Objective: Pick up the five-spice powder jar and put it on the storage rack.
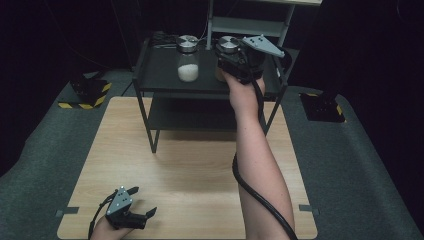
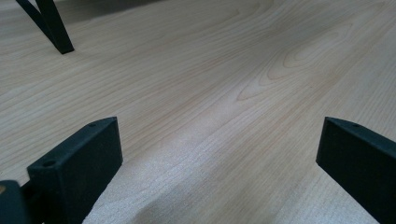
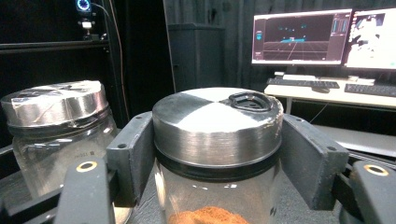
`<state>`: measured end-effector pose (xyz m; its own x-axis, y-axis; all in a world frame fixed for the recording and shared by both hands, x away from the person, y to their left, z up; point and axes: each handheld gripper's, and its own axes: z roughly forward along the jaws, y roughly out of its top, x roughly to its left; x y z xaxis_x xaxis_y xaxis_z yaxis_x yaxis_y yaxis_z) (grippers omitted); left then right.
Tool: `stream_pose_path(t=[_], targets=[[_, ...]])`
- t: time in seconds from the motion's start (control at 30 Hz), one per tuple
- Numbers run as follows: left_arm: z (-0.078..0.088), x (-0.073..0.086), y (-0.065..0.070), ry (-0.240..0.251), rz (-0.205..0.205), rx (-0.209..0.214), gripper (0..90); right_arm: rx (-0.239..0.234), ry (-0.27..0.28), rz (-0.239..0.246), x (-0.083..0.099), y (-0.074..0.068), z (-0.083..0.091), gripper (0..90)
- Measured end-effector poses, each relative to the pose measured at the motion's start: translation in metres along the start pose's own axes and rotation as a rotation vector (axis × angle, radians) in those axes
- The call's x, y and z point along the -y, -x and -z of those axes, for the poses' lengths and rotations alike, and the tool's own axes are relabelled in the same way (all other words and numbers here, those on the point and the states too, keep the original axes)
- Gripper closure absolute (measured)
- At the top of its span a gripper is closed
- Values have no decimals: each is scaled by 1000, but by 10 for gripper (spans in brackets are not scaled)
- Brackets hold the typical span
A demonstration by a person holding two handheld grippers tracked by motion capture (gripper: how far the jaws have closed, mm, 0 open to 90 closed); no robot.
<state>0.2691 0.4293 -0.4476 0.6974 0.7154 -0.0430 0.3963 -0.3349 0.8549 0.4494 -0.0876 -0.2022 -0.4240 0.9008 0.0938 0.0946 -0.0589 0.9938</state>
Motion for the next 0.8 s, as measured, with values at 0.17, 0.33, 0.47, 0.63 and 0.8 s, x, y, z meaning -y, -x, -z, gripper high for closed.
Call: stream_pose_path(t=[0.17,0.33,0.47,0.63,0.8], targets=[[0,0,0,0,-1,0,5,5,2,4,1,1,2,187],[0,0,0,-2,-1,3,5,22,13,-12,3,0,4,39],[0,0,0,-2,-2,4,5,20,12,-9,2,0,5,2],[-1,-1,0,-4,-7,4,5,6,3,-6,-1,-1,14,0],[-1,-1,1,-7,-12,2,5,-1,-6,-3,0,0,21,0]])
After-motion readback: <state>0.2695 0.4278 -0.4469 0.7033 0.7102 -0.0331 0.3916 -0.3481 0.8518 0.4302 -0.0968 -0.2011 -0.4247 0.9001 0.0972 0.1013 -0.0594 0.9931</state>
